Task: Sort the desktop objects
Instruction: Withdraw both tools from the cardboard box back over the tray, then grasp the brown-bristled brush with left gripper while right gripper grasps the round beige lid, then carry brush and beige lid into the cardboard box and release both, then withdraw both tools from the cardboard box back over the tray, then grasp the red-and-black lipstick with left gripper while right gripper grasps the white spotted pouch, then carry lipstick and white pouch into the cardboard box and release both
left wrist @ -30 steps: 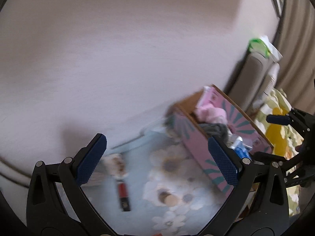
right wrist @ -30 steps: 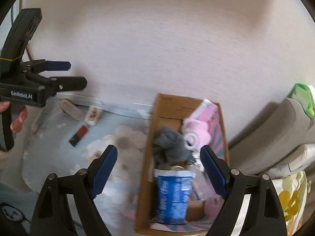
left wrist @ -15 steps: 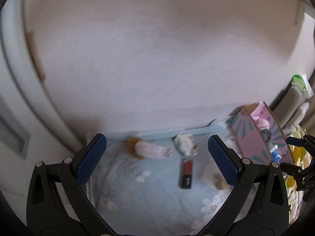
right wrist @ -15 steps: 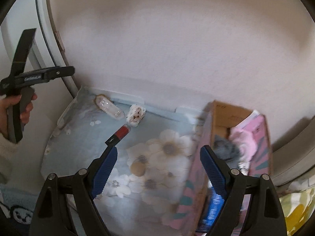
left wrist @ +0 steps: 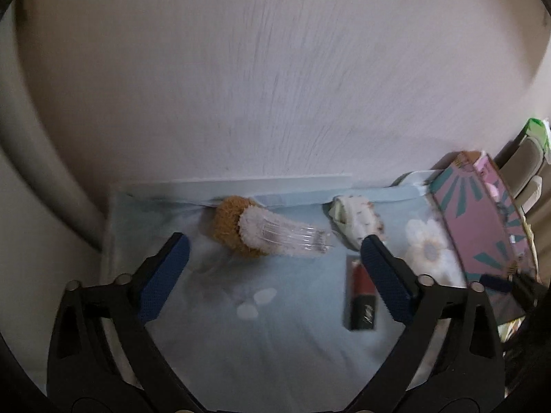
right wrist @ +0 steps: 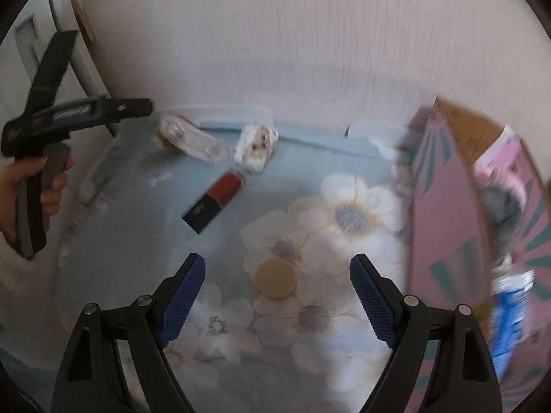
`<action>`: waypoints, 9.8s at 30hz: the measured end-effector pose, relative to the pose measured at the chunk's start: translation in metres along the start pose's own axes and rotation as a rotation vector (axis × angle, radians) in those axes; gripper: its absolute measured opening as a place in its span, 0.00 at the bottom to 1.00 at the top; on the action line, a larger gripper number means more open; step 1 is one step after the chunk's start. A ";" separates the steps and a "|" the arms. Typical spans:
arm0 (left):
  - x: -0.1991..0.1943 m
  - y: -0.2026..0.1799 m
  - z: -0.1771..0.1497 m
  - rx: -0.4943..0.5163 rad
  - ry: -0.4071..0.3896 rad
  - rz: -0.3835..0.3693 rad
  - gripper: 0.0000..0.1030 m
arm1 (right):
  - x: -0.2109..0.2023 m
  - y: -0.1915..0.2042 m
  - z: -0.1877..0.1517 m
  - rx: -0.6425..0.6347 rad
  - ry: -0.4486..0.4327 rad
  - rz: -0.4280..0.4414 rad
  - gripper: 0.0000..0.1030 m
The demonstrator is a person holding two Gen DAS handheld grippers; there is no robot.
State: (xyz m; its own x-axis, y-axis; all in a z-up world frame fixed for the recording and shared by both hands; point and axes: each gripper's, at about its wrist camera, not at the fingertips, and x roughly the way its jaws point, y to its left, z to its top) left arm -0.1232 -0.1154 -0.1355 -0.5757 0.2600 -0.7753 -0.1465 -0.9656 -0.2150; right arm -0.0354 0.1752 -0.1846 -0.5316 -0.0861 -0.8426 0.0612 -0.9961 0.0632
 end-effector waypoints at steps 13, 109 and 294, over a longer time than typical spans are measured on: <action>0.066 0.017 -0.005 -0.006 0.028 -0.043 0.90 | 0.030 0.005 0.003 0.077 -0.055 -0.045 0.81; 0.046 -0.405 0.045 0.349 0.162 -0.521 0.28 | -0.138 -0.172 -0.034 0.345 -0.116 -0.181 0.30; 0.049 -0.436 0.007 0.642 0.253 -0.385 0.35 | -0.122 -0.202 -0.029 0.404 -0.023 -0.180 0.81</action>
State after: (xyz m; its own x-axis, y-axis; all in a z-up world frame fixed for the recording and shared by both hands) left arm -0.0933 0.3178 -0.0755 -0.2005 0.4973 -0.8441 -0.7786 -0.6038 -0.1708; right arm 0.0416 0.3872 -0.1103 -0.5223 0.0932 -0.8477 -0.3666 -0.9220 0.1244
